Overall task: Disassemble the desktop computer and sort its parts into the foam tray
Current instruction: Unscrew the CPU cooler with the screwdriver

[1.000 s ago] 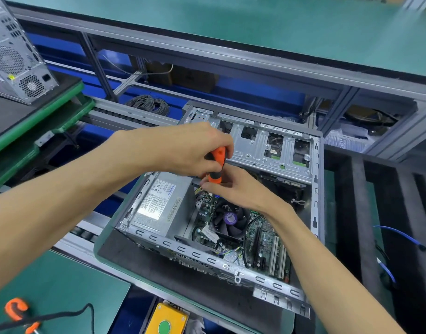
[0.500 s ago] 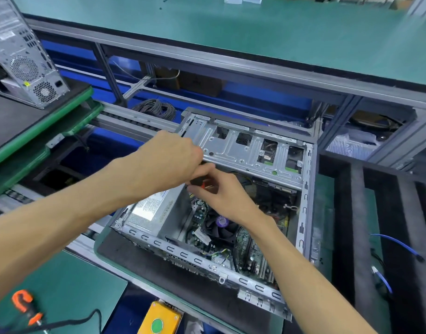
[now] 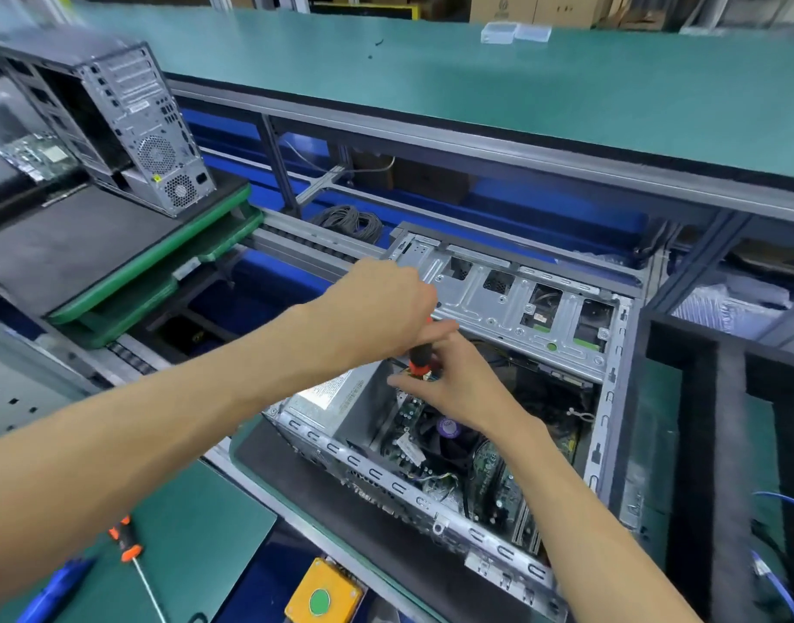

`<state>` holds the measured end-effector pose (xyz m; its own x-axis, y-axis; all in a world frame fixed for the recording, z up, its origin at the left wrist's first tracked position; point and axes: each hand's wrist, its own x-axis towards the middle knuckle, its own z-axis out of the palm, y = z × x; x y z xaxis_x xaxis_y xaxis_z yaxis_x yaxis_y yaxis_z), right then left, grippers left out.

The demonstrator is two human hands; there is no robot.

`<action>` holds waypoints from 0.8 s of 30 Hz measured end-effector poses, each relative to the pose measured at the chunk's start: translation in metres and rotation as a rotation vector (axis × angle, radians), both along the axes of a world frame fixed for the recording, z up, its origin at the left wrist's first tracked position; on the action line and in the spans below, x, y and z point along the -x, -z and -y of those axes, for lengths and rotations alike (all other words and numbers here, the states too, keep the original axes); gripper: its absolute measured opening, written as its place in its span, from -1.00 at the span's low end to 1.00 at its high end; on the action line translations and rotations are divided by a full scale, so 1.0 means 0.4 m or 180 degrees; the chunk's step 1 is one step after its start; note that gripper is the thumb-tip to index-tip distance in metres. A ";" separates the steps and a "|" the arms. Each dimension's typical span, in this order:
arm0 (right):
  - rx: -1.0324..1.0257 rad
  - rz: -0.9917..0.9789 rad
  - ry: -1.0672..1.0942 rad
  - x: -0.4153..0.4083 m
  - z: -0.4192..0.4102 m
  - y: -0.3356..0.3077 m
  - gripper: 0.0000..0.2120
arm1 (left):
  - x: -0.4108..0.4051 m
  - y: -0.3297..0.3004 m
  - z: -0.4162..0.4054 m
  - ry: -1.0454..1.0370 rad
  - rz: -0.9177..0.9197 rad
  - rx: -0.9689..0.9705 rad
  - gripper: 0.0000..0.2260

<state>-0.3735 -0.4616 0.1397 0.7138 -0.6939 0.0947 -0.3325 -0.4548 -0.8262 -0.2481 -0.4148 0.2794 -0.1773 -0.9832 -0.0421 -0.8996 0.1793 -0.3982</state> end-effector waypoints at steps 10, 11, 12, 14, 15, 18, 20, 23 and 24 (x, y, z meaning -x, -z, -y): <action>-0.0062 0.0025 0.0035 -0.014 0.003 0.004 -0.80 | -0.031 -0.031 -0.026 0.0305 -0.0836 -0.0840 -0.75; -0.0022 0.0135 0.0083 -0.014 0.001 0.001 -0.83 | -0.031 -0.031 -0.021 0.0184 -0.0806 -0.0723 -0.77; 0.0026 0.0270 0.0148 -0.015 -0.004 -0.005 -0.85 | -0.030 -0.029 -0.017 0.0062 -0.0632 -0.0589 -0.73; 0.0131 0.0578 0.0135 -0.016 -0.016 -0.014 -0.87 | -0.021 -0.030 -0.015 -0.0037 0.0028 -0.0274 -0.61; 0.0178 0.0708 0.0063 -0.017 -0.022 -0.015 -0.77 | -0.017 -0.029 -0.016 0.0013 0.0239 -0.0151 -0.56; 0.0050 0.0762 -0.0020 -0.021 -0.027 -0.013 -0.83 | -0.035 -0.018 -0.037 0.0096 -0.0056 -0.0162 -0.62; 0.0005 0.0674 -0.0021 -0.025 -0.020 -0.010 -0.94 | -0.051 -0.014 -0.055 0.0381 -0.0584 -0.0490 -0.74; 0.0221 0.0590 0.0010 -0.029 -0.023 -0.010 -0.86 | -0.066 -0.013 -0.060 0.0410 -0.0761 -0.0649 -0.78; 0.0220 0.0595 0.0099 -0.029 -0.024 -0.011 -0.86 | -0.070 -0.014 -0.054 0.0265 -0.0798 -0.0616 -0.77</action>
